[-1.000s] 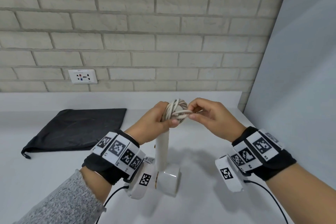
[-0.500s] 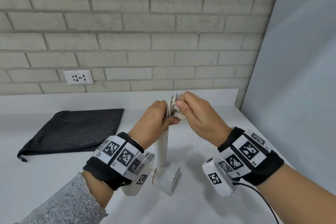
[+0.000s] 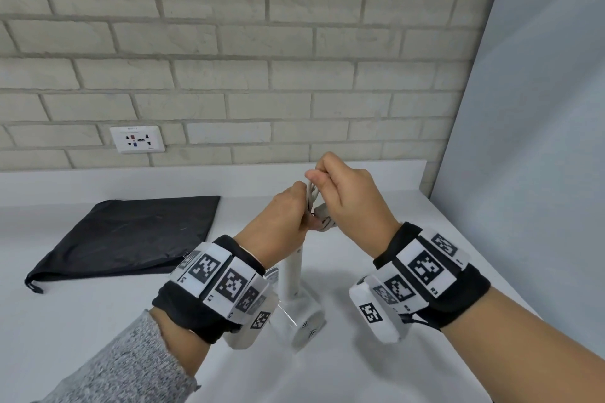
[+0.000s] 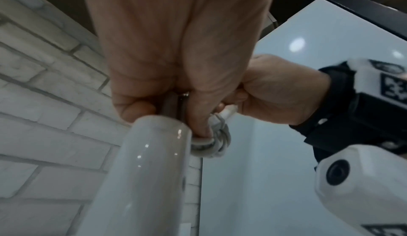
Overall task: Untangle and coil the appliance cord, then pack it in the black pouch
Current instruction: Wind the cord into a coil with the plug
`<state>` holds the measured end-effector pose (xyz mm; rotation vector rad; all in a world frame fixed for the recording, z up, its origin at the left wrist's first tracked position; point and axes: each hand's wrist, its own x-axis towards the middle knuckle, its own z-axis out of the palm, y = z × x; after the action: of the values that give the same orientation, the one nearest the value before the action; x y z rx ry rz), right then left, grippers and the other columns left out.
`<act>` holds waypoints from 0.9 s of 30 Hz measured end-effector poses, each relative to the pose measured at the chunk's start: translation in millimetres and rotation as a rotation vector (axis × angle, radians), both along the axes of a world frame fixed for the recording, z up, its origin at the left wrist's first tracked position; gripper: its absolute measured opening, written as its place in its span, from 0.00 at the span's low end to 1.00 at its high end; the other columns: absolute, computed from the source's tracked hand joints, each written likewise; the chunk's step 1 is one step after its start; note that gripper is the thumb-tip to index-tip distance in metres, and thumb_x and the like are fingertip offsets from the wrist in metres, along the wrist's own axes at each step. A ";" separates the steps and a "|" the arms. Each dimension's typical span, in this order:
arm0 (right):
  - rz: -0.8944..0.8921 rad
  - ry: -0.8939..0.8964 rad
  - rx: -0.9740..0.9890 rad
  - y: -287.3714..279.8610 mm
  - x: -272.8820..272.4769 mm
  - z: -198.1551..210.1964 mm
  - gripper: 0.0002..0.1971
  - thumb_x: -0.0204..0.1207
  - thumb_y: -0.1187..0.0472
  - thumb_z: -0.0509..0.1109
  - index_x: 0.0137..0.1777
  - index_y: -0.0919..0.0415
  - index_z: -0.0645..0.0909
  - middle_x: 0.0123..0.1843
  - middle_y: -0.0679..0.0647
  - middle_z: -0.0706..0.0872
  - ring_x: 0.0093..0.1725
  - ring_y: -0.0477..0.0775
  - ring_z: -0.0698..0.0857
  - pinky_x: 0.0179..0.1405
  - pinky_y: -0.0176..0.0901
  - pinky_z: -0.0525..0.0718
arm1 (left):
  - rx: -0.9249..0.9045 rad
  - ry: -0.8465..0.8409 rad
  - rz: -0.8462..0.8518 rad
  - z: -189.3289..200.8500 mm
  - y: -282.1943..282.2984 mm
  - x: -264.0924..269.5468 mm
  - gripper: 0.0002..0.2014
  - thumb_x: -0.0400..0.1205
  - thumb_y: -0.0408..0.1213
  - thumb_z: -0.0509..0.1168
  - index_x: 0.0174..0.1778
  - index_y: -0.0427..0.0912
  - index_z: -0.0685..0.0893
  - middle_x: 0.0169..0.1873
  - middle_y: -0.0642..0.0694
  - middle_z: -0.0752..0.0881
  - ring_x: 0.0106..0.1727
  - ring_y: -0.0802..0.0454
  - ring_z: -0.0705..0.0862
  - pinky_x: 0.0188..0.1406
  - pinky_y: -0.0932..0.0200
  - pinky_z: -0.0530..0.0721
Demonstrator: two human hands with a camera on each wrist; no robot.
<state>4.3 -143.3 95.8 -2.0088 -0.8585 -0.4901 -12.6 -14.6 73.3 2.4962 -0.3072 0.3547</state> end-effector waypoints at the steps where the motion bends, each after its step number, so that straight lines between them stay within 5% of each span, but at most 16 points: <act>1: -0.009 0.056 0.072 -0.7 1.3 -1.9 0.10 0.80 0.60 0.60 0.38 0.61 0.70 0.24 0.46 0.73 0.24 0.42 0.74 0.27 0.30 0.71 | 0.013 -0.002 0.005 -0.3 0.5 0.0 0.10 0.79 0.35 0.64 0.43 0.37 0.68 0.35 0.50 0.75 0.36 0.52 0.74 0.32 0.70 0.72; 2: -0.006 0.137 0.160 -2.1 2.6 -3.4 0.11 0.80 0.60 0.60 0.37 0.62 0.72 0.26 0.47 0.75 0.25 0.41 0.75 0.30 0.30 0.75 | 0.029 -0.015 0.010 -1.0 1.4 -0.4 0.11 0.79 0.36 0.64 0.42 0.39 0.67 0.33 0.52 0.71 0.33 0.55 0.71 0.32 0.72 0.70; 5: 0.013 0.363 0.342 -6.8 5.5 -4.7 0.12 0.80 0.58 0.60 0.36 0.60 0.74 0.26 0.45 0.79 0.26 0.48 0.76 0.43 0.56 0.83 | 0.055 -0.070 -0.027 -1.9 1.4 -2.8 0.13 0.78 0.36 0.65 0.41 0.42 0.64 0.33 0.56 0.65 0.32 0.57 0.67 0.33 0.75 0.68; 7: 0.015 0.380 0.354 -6.7 4.3 -2.9 0.12 0.80 0.58 0.61 0.37 0.62 0.75 0.27 0.48 0.79 0.24 0.49 0.74 0.43 0.60 0.82 | 0.058 -0.069 -0.061 -1.4 -1.2 -3.1 0.13 0.79 0.33 0.63 0.42 0.40 0.62 0.32 0.54 0.67 0.31 0.57 0.68 0.31 0.73 0.69; 10: 0.122 0.343 0.369 -10.6 0.3 -1.4 0.07 0.79 0.62 0.62 0.40 0.62 0.75 0.29 0.51 0.77 0.27 0.46 0.74 0.34 0.45 0.79 | 0.032 -0.058 -0.076 0.0 -4.2 -1.3 0.11 0.79 0.28 0.61 0.44 0.39 0.61 0.37 0.46 0.74 0.36 0.48 0.73 0.27 0.66 0.69; 12: 0.220 0.348 0.375 -20.3 3.1 -7.0 0.02 0.77 0.65 0.65 0.45 0.58 0.76 0.37 0.51 0.81 0.38 0.45 0.80 0.42 0.37 0.80 | -0.052 -0.046 -0.042 -0.2 -2.7 -1.5 0.11 0.78 0.28 0.62 0.45 0.39 0.63 0.40 0.42 0.79 0.39 0.46 0.77 0.28 0.62 0.69; 15: 0.165 0.256 0.285 -36.5 10.2 -24.5 0.09 0.74 0.62 0.68 0.53 0.55 0.79 0.51 0.48 0.83 0.53 0.45 0.82 0.51 0.39 0.79 | -0.201 -0.010 0.001 -1.4 2.3 -1.3 0.10 0.79 0.31 0.64 0.46 0.38 0.67 0.39 0.43 0.85 0.38 0.52 0.83 0.31 0.71 0.75; 19: 0.044 0.024 0.122 -37.5 9.9 -28.6 0.12 0.76 0.56 0.64 0.46 0.63 0.84 0.43 0.52 0.83 0.46 0.45 0.80 0.45 0.35 0.77 | -0.169 -0.023 -0.009 -5.2 0.1 2.6 0.11 0.78 0.30 0.64 0.48 0.36 0.67 0.44 0.37 0.83 0.43 0.43 0.82 0.38 0.61 0.77; 22: 0.024 -0.126 0.085 -28.1 2.9 -23.1 0.10 0.77 0.58 0.63 0.41 0.63 0.82 0.35 0.45 0.78 0.38 0.39 0.76 0.39 0.27 0.73 | -0.116 -0.147 -0.035 -11.9 -5.1 7.3 0.13 0.76 0.27 0.64 0.54 0.33 0.71 0.47 0.41 0.75 0.45 0.45 0.77 0.38 0.71 0.72; 27: -0.004 -0.068 0.067 -28.0 -2.0 -14.9 0.13 0.79 0.58 0.57 0.40 0.66 0.76 0.37 0.60 0.81 0.38 0.56 0.80 0.39 0.47 0.79 | -0.083 -0.130 -0.052 -10.7 -3.7 6.3 0.12 0.78 0.30 0.65 0.47 0.38 0.66 0.35 0.46 0.76 0.34 0.51 0.75 0.31 0.73 0.72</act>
<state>2.3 -171.3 81.0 -1.9425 -0.8686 -0.5846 -6.3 -18.3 62.6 2.3840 -0.4003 0.4997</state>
